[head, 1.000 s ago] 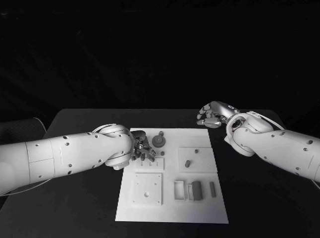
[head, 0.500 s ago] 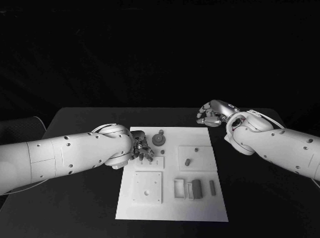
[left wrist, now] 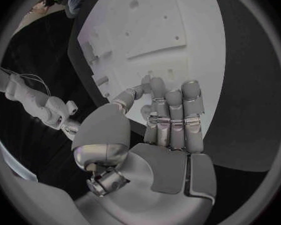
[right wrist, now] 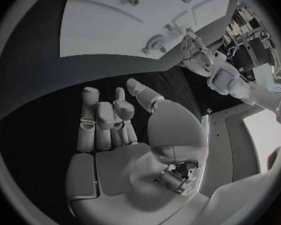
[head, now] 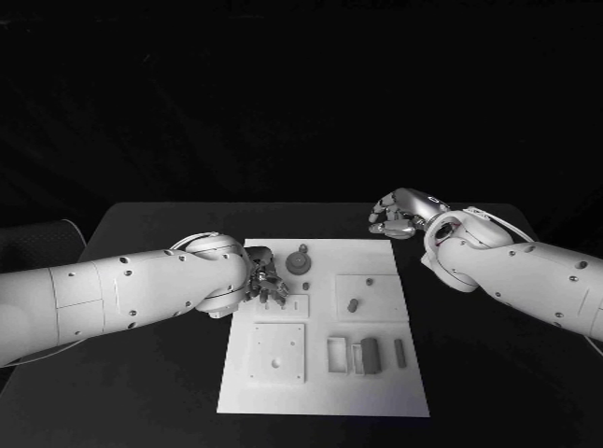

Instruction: Assemble the parts on the task board

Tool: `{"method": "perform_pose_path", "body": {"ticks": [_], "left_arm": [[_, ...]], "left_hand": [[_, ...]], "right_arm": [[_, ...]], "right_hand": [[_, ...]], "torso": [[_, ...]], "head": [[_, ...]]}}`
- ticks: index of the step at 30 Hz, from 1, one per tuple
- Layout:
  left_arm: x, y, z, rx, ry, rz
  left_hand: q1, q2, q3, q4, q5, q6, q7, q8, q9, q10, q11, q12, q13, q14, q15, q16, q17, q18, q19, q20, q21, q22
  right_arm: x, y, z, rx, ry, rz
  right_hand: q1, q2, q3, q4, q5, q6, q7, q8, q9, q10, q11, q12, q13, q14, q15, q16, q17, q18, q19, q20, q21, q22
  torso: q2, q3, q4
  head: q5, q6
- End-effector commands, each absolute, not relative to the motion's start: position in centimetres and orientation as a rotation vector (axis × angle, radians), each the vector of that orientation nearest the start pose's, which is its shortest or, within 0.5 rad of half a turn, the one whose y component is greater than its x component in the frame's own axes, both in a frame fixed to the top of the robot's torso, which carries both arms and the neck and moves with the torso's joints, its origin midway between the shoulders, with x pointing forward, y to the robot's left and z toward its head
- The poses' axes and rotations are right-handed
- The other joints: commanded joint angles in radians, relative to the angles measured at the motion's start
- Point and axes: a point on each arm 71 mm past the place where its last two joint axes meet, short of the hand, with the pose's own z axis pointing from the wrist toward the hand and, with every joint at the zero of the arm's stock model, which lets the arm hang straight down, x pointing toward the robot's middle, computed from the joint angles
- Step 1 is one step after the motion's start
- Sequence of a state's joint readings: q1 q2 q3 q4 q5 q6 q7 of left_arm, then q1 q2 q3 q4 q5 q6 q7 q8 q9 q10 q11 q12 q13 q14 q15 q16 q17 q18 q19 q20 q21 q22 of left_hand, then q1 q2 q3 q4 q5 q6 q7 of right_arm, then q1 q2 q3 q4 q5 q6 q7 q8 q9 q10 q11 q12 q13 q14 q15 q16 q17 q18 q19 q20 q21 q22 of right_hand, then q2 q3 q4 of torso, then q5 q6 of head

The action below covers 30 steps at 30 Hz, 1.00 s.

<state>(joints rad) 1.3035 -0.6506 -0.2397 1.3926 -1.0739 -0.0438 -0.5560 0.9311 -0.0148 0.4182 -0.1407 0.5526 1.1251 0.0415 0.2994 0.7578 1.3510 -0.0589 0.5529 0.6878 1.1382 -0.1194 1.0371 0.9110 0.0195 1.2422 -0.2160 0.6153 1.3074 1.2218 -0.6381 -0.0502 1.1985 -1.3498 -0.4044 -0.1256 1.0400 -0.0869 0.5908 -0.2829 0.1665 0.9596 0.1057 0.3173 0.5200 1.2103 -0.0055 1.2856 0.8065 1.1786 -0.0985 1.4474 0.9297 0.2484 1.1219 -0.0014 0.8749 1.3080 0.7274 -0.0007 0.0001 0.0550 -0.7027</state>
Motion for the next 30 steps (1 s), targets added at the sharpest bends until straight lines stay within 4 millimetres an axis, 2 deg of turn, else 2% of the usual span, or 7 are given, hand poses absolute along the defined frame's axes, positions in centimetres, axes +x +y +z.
{"method": "perform_pose_path", "body": {"ticks": [1,11,30], "left_arm": [[49.49,17.06,-24.44,-0.134,2.256,-0.290],[49.52,17.03,-24.88,-0.138,2.258,-0.288],[49.64,16.84,-24.88,-0.138,2.255,-0.295]], "left_hand": [[-0.009,0.002,0.128,-0.118,-0.004,0.060,-0.005,0.001,0.003,-0.002,-0.006,0.006,0.001,-0.001,-0.004,0.005,-0.003,0.048,0.004,-0.002,0.004,0.021],[-0.017,-0.005,0.128,-0.111,-0.012,0.059,-0.005,0.001,0.006,-0.003,-0.005,0.007,0.000,-0.002,-0.004,0.006,-0.005,0.048,0.004,-0.002,0.004,0.021],[-0.022,-0.010,0.128,-0.106,-0.015,0.059,-0.005,0.001,0.007,-0.003,-0.005,0.008,0.000,-0.002,-0.004,0.008,-0.006,0.049,0.005,-0.003,0.004,0.021]], "right_arm": [[54.68,-19.59,-19.20,0.032,1.612,0.552],[54.65,-19.55,-19.22,0.031,1.613,0.553],[54.60,-19.42,-19.28,0.030,1.615,0.556]], "right_hand": [[-0.004,-0.009,0.006,0.002,-0.001,-0.005,0.005,-0.006,0.001,0.000,0.004,-0.004,0.000,0.000,-0.005,-0.005,-0.001,0.013,0.002,-0.005,-0.006,0.012],[-0.004,-0.009,0.006,0.003,0.000,-0.007,0.006,-0.007,0.001,0.001,0.004,-0.005,0.000,0.000,-0.005,-0.006,-0.001,0.013,0.002,-0.005,-0.006,0.012],[-0.005,-0.009,0.006,0.003,0.001,-0.007,0.006,-0.008,0.002,0.001,0.004,-0.005,0.000,0.000,-0.004,-0.006,-0.001,0.013,0.002,-0.005,-0.007,0.012]], "torso": [[0.000,0.0003,0.0006],[0.000,0.0008,-0.0002],[0.000,0.0009,0.0003]], "head": [[-0.003,-0.002],[-0.004,-0.006],[-0.006,-0.006]]}}
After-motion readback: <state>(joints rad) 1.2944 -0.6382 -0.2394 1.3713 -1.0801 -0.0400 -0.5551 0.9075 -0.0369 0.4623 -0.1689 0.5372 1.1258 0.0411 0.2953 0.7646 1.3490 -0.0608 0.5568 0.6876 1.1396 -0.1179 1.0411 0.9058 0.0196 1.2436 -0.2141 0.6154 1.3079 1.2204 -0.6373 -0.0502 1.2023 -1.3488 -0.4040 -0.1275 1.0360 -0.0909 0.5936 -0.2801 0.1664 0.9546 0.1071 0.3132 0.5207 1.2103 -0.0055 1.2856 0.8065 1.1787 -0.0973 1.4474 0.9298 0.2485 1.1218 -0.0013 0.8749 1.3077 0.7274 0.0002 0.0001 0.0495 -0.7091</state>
